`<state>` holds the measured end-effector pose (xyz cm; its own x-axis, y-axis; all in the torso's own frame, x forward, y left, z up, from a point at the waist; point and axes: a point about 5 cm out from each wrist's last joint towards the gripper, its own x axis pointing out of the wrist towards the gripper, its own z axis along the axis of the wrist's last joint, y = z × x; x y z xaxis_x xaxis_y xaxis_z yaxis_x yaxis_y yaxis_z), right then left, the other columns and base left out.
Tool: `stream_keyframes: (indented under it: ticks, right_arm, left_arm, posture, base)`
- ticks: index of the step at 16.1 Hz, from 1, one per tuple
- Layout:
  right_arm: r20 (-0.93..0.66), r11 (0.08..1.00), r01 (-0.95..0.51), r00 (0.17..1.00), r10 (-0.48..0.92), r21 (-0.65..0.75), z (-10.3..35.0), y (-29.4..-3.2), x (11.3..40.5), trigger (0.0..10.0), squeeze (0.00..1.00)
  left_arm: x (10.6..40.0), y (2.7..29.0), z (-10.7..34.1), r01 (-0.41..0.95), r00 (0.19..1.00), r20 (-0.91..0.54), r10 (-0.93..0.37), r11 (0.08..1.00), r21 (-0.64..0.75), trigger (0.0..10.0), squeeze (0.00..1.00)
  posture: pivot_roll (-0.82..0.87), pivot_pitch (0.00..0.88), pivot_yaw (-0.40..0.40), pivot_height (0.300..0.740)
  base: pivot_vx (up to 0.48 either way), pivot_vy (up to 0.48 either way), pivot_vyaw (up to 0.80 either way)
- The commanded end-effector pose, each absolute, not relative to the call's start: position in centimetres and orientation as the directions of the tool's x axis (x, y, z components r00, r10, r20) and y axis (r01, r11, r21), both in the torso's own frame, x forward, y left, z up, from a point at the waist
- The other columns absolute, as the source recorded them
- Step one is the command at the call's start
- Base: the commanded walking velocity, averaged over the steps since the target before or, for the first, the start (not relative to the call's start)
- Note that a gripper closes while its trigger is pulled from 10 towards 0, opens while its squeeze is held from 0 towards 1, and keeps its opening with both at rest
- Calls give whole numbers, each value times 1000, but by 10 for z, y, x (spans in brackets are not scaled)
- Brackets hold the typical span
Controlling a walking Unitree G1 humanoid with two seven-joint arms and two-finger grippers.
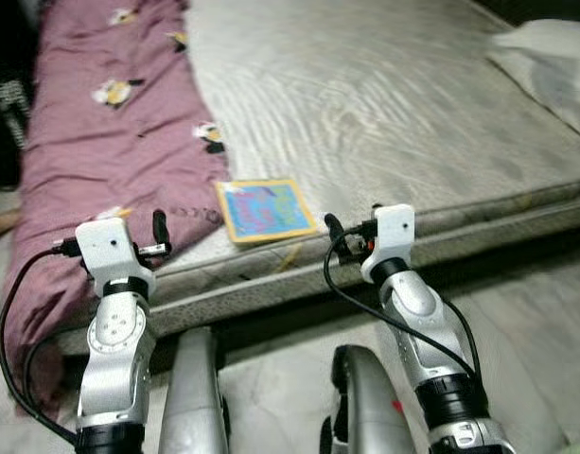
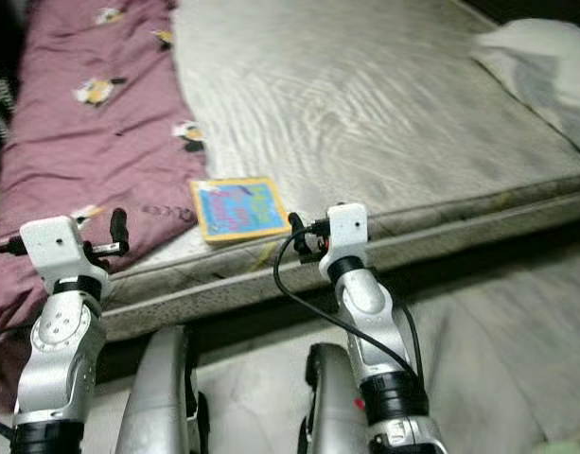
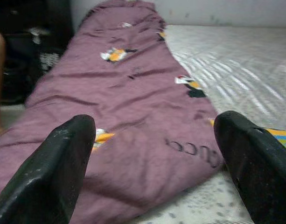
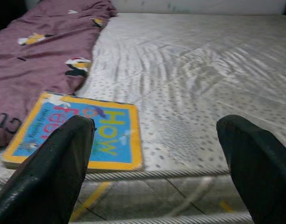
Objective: Clean up the room
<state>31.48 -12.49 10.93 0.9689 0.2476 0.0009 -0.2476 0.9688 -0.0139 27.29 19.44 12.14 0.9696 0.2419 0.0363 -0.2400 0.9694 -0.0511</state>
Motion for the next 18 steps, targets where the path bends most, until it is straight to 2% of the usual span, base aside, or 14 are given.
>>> stream_keyframes:
  ticks: [1, 4, 7, 11, 15, 18]
  right_arm:
    - [21, 966, -256, 966, 257, -31, 114, -125, 315, 10000, 0]
    - [25, 961, -274, 961, 275, -36, 115, -124, 314, 10000, 0]
    - [24, 960, -278, 960, 279, -35, 115, -124, 314, 10000, 0]
    - [21, 960, -277, 960, 278, -28, 116, -125, 314, 10000, 0]
    - [12, 962, -272, 962, 272, -34, 116, -127, 312, 10000, 0]
    - [14, 961, -273, 962, 274, -31, 116, -129, 306, 10000, 0]
  left_arm:
    - [274, 193, 126, -235, 970, 55, 238, 970, -64, 10000, 0]
    - [274, 191, 125, -229, 971, 56, 233, 972, -60, 10000, 0]
    - [276, 189, 126, -220, 973, 58, 224, 973, -69, 10000, 0]
    - [278, 188, 125, -224, 972, 55, 228, 972, -69, 10000, 0]
    - [284, 182, 116, -203, 979, -15, 203, 975, -85, 10000, 0]
    - [293, 176, 107, -176, 982, -93, 166, 977, -119, 10000, 0]
  posture:
    - [-11, 146, -25, 563]
    - [-15, 146, -25, 563]
    - [-18, 147, -29, 563]
    - [-25, 163, -31, 563]
    - [-33, 181, -34, 563]
    - [-55, 208, -33, 524]
  base:
    - [281, 0, 0]
    - [322, 0, 0]
    - [326, 0, 592]
    - [324, 0, 0]
    - [0, 0, 0]
    - [0, 0, 0]
